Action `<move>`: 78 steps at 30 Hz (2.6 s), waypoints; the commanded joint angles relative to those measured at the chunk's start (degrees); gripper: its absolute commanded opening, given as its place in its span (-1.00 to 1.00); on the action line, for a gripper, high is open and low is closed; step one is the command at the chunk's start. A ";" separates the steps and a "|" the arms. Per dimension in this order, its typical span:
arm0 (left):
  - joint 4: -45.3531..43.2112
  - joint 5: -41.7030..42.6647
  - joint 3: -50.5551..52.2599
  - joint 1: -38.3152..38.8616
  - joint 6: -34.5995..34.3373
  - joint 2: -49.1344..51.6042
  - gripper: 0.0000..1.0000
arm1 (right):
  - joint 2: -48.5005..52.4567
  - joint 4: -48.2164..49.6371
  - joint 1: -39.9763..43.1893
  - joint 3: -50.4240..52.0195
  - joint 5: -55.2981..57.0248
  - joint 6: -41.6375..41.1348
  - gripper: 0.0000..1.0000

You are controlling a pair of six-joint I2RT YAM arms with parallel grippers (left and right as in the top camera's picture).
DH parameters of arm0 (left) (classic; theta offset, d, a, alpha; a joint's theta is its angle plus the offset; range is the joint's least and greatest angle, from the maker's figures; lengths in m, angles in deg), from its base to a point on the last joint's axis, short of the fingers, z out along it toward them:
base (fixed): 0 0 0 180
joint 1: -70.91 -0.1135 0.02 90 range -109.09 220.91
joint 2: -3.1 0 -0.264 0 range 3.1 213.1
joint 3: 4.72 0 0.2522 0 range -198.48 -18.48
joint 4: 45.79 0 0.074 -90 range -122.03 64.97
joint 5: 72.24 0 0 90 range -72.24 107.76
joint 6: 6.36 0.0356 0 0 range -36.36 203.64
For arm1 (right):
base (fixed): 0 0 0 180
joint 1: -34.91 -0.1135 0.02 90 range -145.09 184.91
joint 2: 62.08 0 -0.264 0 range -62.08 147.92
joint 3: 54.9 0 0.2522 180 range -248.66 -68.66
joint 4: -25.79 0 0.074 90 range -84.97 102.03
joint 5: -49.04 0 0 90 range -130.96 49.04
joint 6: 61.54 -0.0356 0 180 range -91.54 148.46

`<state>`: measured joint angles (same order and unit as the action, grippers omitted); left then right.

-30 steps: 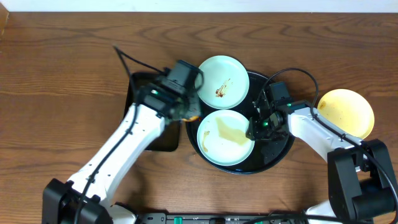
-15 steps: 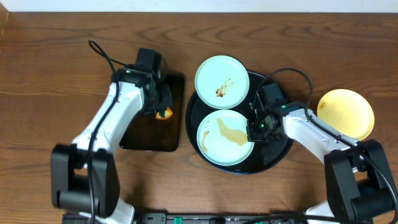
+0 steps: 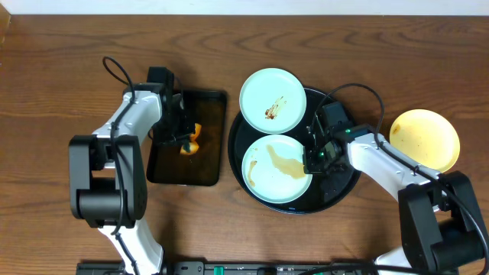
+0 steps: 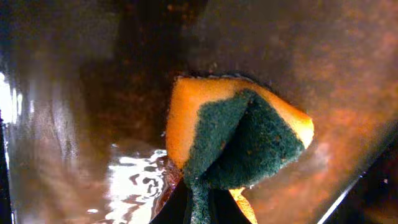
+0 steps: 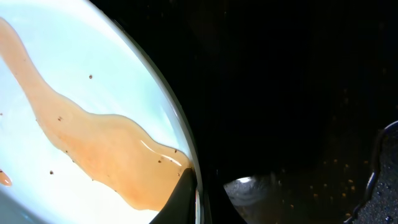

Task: Clean dirty plates on tray and stack at the side
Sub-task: 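Move the sponge with the left gripper back onto the black tray, then slide the light-blue plate with the right gripper toward the right edge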

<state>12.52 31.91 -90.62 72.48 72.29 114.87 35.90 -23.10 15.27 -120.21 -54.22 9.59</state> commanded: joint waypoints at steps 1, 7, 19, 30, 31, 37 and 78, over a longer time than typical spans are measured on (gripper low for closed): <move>0.79 4.00 -0.20 0.00 4.33 1.81 -0.86 | 1.38 -0.31 -0.74 0.79 4.44 -0.42 -0.98; 1.14 5.60 -0.20 0.39 6.80 0.72 -0.85 | 1.38 -0.13 -0.66 0.79 10.21 -3.26 -0.97; 4.66 4.68 -0.20 0.50 5.18 0.72 -0.85 | -0.20 -0.02 -0.59 0.68 10.43 1.75 -0.98; 4.74 4.70 -0.20 0.50 5.05 0.72 -0.85 | -16.74 -0.61 -0.59 0.44 18.01 7.04 -0.98; 4.85 4.70 -0.20 0.50 5.05 0.72 -0.85 | -17.79 -0.48 -0.59 0.44 19.89 7.93 -0.98; 4.87 4.68 -0.20 0.50 5.07 0.72 -0.85 | -20.74 0.50 -0.59 0.50 18.60 12.28 -0.96; 4.87 4.68 -0.20 0.50 5.07 0.72 -0.86 | -13.81 7.02 1.25 0.92 8.83 15.23 -0.98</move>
<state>16.85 35.87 -90.84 72.93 76.42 114.89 24.99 -15.74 16.06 -119.25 -48.65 22.64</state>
